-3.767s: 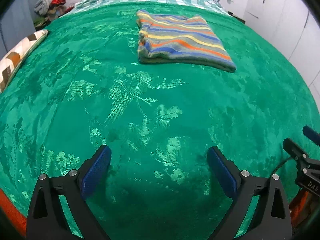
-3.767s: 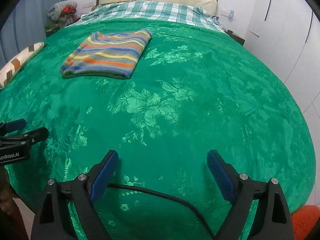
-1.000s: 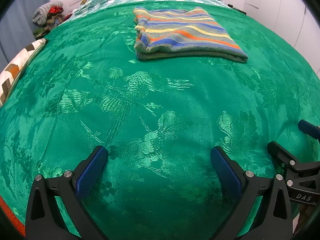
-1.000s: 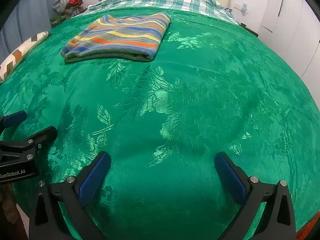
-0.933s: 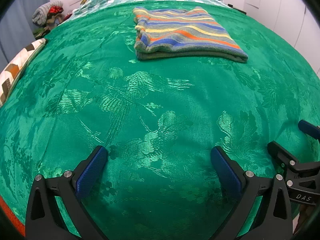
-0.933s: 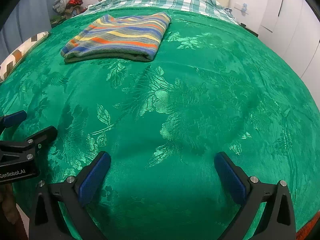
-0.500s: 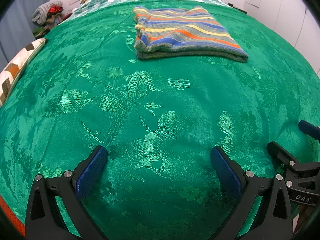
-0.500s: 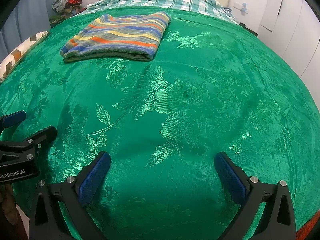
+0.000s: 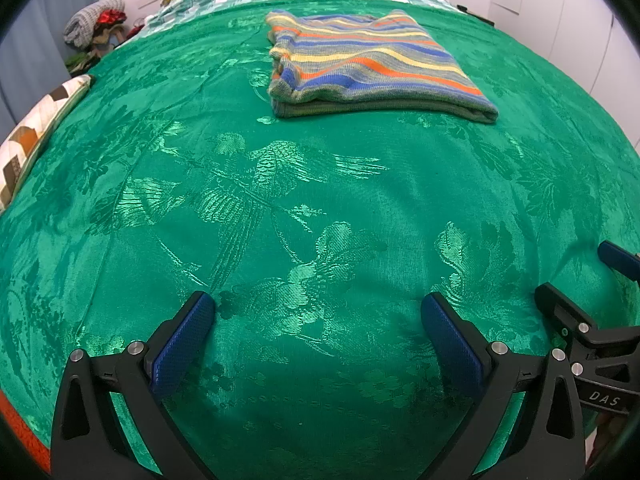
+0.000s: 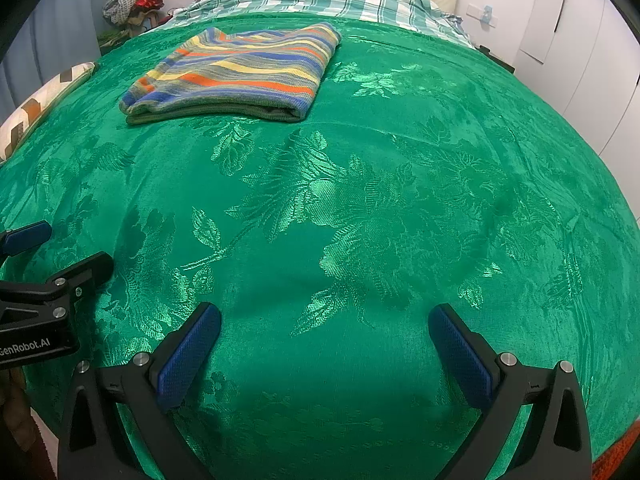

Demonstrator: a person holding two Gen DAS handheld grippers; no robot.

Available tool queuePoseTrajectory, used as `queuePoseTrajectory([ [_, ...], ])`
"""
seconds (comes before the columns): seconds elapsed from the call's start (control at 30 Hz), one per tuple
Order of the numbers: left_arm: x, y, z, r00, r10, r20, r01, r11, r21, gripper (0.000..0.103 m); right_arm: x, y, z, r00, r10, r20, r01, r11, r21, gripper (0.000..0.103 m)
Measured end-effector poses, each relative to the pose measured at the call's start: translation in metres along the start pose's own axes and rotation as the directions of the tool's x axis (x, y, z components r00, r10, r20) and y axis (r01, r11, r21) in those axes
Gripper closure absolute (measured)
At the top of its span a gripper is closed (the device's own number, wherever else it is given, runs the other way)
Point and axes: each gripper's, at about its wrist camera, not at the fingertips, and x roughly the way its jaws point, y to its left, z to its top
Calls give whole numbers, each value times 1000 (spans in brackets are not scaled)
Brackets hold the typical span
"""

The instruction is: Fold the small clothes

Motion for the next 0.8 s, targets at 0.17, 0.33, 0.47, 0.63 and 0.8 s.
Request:
queuePoseTrajectory([
  [0.17,0,0,0,1000,-1,-3,1,1000,-1,0,0,0,-1,1000,-2,1,2,1000,0,0],
  [0.33,-3,4,6,998,-36,-57,35,999,-5,1,-2,-3,0,1000,13,-9,-13,1000,5,0],
  [0.47,-27,38,44,983,-182,21,183,980,-74,1,-15,-27,26,988,154,11,-154,987,35,2],
  [0.63,-10,99,128,953,-291,88,304,923,-237,1,3,-87,106,932,336,133,-357,915,187,2],
  [0.8,38,117,181,930,-363,60,363,879,-308,1,50,-113,180,838,515,181,-546,792,274,8],
])
